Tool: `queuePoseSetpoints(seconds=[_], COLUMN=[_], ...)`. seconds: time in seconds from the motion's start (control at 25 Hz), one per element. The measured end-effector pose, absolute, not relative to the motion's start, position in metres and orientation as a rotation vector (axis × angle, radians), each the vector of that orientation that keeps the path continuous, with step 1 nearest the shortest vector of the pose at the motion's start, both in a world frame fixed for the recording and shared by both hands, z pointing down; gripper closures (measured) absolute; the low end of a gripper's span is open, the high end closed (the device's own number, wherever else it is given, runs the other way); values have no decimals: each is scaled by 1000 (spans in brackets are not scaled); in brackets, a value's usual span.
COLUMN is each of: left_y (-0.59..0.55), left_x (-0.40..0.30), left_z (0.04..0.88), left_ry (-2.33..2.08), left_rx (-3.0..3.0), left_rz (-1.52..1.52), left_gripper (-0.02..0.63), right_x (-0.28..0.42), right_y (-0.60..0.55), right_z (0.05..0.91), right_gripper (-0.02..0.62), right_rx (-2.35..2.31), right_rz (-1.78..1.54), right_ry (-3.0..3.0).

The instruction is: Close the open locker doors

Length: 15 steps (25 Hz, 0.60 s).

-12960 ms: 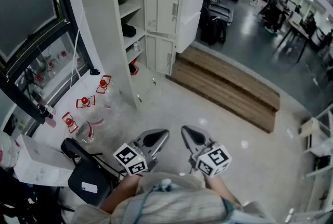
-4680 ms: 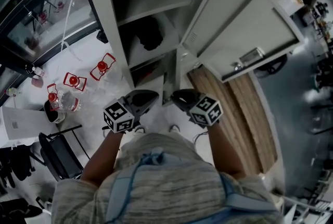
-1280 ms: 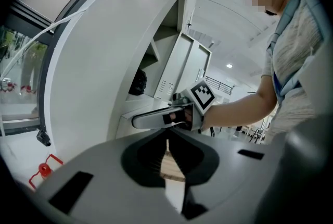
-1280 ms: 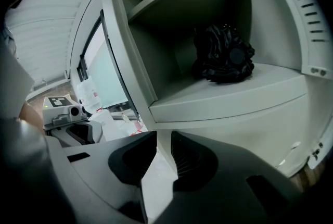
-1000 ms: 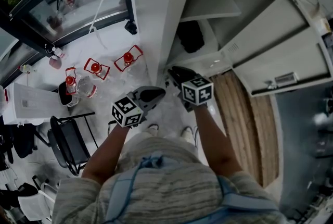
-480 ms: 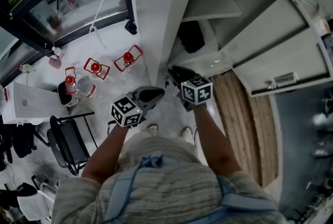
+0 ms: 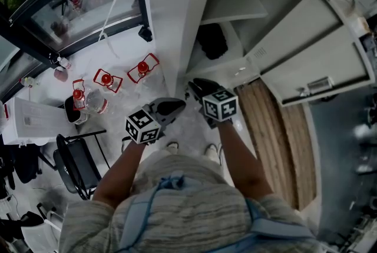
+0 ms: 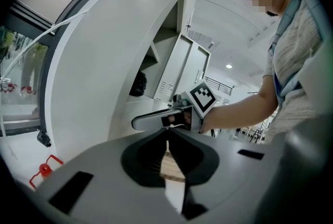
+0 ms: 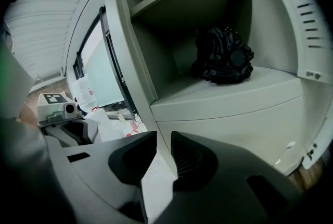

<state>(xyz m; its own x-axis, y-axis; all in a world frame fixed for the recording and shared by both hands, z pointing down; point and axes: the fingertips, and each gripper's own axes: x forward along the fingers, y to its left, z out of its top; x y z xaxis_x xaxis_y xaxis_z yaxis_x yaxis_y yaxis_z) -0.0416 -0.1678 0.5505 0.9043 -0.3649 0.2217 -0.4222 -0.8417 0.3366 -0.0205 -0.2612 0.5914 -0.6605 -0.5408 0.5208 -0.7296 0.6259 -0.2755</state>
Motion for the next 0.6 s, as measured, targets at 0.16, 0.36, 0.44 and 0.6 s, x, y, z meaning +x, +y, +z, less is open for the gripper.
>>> queuePoseSetpoints(seconds=[0.16,0.36,0.44,0.6], left_y=[-169,-169,-168,-166], left_x=[-39,-34,-31,-21], left_z=[549,541,537,524], left_ry=[-584,-579,-572,-555], left_rx=[2687,2703,2715,2736], left_rz=[202,187,181,159], left_gripper=[603,603,603,603], right_x=[-19,-20,-16,-1], right_y=[-252,-236,-229,-216], right_z=[585,565,555,534], right_gripper=[514,514,514,514], right_rx=[1000,971,976,1013], right_rz=[609,518,494,482], right_ry=[-2477,-2518,-2536,-2585])
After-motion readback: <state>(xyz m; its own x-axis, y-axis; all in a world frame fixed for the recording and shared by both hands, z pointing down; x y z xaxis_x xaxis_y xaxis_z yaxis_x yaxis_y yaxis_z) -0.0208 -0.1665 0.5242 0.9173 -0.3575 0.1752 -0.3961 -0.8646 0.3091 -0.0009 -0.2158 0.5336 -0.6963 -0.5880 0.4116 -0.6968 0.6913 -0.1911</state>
